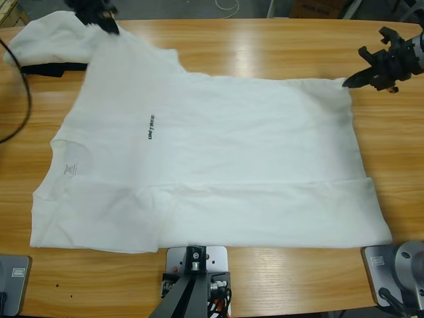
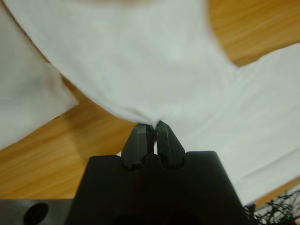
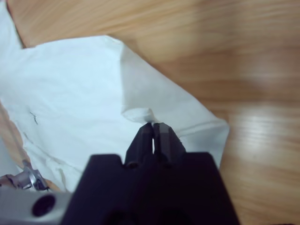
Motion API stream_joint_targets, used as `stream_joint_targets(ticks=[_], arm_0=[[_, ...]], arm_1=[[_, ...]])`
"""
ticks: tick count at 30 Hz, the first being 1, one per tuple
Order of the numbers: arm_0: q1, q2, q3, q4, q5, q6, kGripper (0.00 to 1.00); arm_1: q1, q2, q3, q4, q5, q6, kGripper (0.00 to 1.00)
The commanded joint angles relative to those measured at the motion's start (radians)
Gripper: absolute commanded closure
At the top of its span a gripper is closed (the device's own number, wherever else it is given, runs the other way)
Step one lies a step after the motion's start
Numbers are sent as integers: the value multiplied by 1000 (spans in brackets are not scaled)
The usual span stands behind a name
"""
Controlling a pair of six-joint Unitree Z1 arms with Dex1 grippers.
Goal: Fold clothes
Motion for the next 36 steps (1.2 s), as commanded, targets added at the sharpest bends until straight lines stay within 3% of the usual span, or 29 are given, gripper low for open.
stream_joint_targets(ticks=[1, 5, 8, 18, 22, 36], arm_0=[[5, -30, 120, 150, -67, 46, 1000], [-9, -24, 125, 151, -98, 46, 1000], [-5, -38, 196, 153, -129, 80, 1000], [4, -263, 774, 62, -156, 193, 1000], [24, -373, 923, 8, -156, 195, 1000], [-5, -550, 1137, -30, -152, 187, 1000]], arm_1=[[-12, -61, 88, -19, 5, -21, 1000], [-12, -108, 92, 34, -5, -14, 1000], [-12, -144, 94, 80, -5, -7, 1000], [-13, -279, 112, 229, -4, 3, 1000], [-13, -300, 127, 258, -8, 1, 1000], [-17, -306, 98, 520, -123, 41, 1000]])
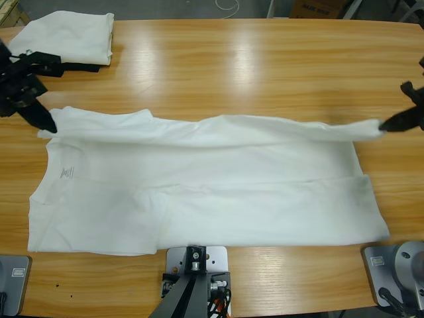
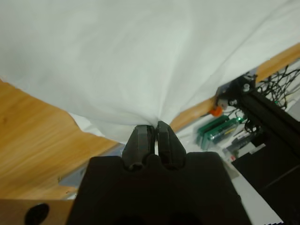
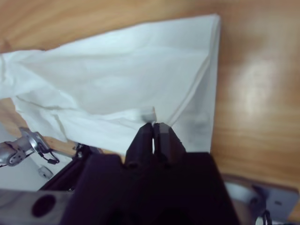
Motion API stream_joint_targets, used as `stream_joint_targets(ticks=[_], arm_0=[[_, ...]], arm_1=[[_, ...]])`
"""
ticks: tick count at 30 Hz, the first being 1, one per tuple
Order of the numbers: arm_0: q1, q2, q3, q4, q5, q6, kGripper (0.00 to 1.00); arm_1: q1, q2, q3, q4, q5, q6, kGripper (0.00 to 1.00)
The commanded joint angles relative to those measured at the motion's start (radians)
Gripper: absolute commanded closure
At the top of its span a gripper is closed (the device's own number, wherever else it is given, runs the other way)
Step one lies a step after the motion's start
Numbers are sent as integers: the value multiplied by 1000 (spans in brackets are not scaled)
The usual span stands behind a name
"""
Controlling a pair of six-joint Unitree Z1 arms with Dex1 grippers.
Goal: Fold clothes
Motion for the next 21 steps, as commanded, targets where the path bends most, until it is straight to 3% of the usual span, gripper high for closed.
stream_joint_targets(ticks=[1, 6, 14, 15, 16, 17, 18, 21], arm_0=[[-30, -75, 135, -39, -12, -6, 1000], [-48, -97, 215, -90, -15, -26, 1000], [-81, -92, 240, -107, -30, -51, 1000], [-84, -92, 242, -108, -35, -54, 1000], [-88, -92, 245, -108, -42, -57, 1000], [-92, -90, 249, -108, -50, -58, 1000], [-98, -88, 255, -108, -57, -58, 1000], [-108, -88, 289, -111, -62, -55, 1000]], arm_1=[[-16, -5, -5, 133, -59, 46, 1000], [-16, 16, -27, 186, -91, 91, 1000], [-16, 52, -49, 247, -151, 149, 1000], [-12, 57, -59, 271, -188, 174, 629], [-2, 60, -70, 290, -226, 193, 189], [4, 53, -72, 293, -249, 208, 83], [6, 47, -73, 294, -262, 215, 51], [7, 36, -72, 294, -269, 221, 46]])
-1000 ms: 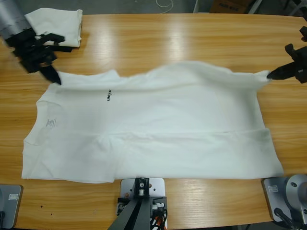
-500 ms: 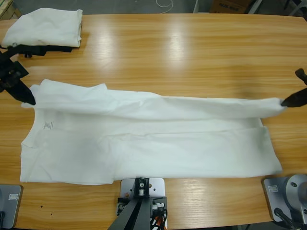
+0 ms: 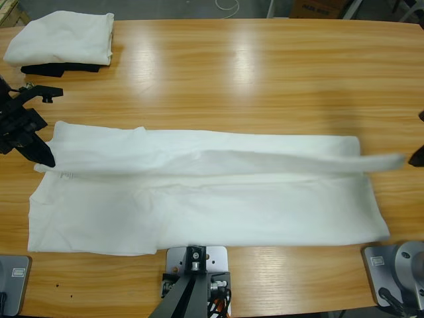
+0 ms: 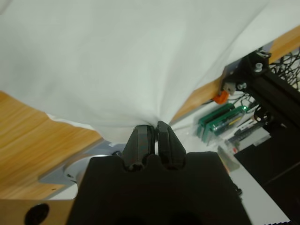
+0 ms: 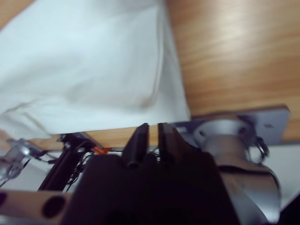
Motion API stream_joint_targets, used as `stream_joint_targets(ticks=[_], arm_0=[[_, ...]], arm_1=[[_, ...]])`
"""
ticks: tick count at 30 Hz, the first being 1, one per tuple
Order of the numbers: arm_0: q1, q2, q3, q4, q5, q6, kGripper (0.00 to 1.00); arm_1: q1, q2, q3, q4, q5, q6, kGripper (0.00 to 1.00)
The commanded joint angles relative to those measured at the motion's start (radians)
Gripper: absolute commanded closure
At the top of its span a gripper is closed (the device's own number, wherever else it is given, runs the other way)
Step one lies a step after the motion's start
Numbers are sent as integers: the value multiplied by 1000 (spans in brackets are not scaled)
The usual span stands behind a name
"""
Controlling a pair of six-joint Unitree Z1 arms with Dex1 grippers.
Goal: Fold clothes
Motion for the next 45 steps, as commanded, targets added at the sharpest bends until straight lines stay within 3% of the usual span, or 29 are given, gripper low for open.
stream_joint_targets(ticks=[1, 8, 10, 12, 13, 15, 16, 17, 18, 19, 20, 26, 28, 31, 33, 38, 45], arm_0=[[-31, -8, 88, -18, -41, -5, 1000], [-49, -1, 198, -58, -66, 26, 1000], [-50, -7, 216, -73, -58, 26, 1000], [-50, -10, 219, -75, -45, 20, 1000], [-50, -10, 218, -75, -39, 20, 1000], [-50, -10, 217, -74, -10, 20, 1000], [-51, -8, 219, -73, 3, 20, 941], [-52, -1, 220, -73, 7, 23, 635], [-53, 7, 218, -73, 10, 30, 237], [-55, 14, 218, -74, 16, 38, 34], [-57, 21, 218, -76, 20, 40, 5], [-62, -14, 168, -70, 20, 38, 4], [-47, -60, 145, -75, 19, 29, 9], [-53, -119, 144, -127, 19, 0, 42], [-76, -135, 150, -158, 19, -28, 90], [-185, -156, 187, -242, 17, -140, 104], [-197, -199, 255, -318, 17, -206, 105]], arm_1=[[6, 14, -12, 35, -81, 53, 46], [11, 5, -10, 22, -42, 44, 43], [59, 6, -14, 8, -19, 38, 152], [128, -6, -14, -10, -18, 44, 372], [150, -16, -14, -21, -18, 55, 432], [165, -33, -4, -36, -18, 75, 438], [166, -36, -1, -36, -19, 78, 437], [166, -36, 0, -36, -20, 81, 437], [166, -36, 0, -36, -24, 83, 430], [167, -36, 1, -38, -26, 87, 423], [175, -33, 3, -42, -26, 93, 423], [313, -52, 30, -127, -13, 143, 447], [337, -102, 41, -176, 6, 151, 619], [380, -176, 100, -284, 38, 172, 705], [414, -191, 167, -383, 55, 199, 980], [552, -190, 292, -635, 73, 306, 1000], [689, -67, 363, -847, 68, 381, 1000]])
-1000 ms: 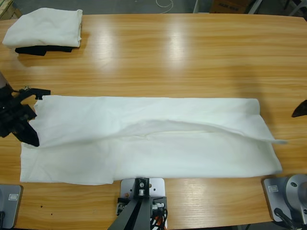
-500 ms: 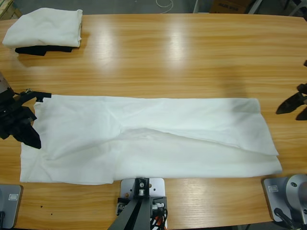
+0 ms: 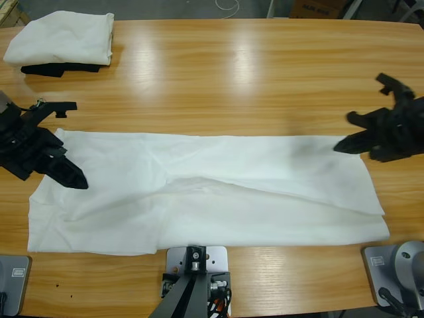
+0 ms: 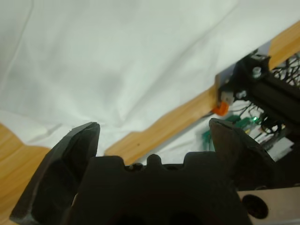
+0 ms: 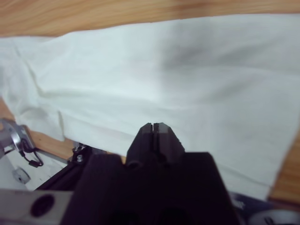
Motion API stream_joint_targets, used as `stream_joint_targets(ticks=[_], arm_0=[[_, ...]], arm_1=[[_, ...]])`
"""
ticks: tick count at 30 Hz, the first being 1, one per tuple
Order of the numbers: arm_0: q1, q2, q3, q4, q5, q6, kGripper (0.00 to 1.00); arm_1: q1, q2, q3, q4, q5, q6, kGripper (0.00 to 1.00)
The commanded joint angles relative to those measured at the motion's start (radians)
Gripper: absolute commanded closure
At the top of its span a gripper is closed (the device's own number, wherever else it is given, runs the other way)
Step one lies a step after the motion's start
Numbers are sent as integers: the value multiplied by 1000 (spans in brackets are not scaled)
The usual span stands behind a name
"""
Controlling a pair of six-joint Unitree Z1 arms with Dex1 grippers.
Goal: Fold clothes
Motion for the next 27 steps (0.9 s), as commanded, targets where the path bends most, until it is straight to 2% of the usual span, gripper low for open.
stream_joint_targets(ticks=[1, 6, 16, 20, 27], arm_0=[[-20, -43, 81, -64, 12, -49, 105], [-20, -43, 95, -69, 12, -50, 105], [-21, -32, 111, -97, 12, -50, 105], [-20, -35, 135, -102, 12, -48, 103], [-20, -24, 144, -131, 10, -51, 101]], arm_1=[[134, 134, 111, -241, 13, 86, 1000], [226, 257, 121, -429, 17, 156, 1000], [395, 449, 104, -608, 34, 243, 1000], [418, 483, 81, -625, 50, 250, 1000], [424, 409, 89, -565, 59, 249, 1000]])
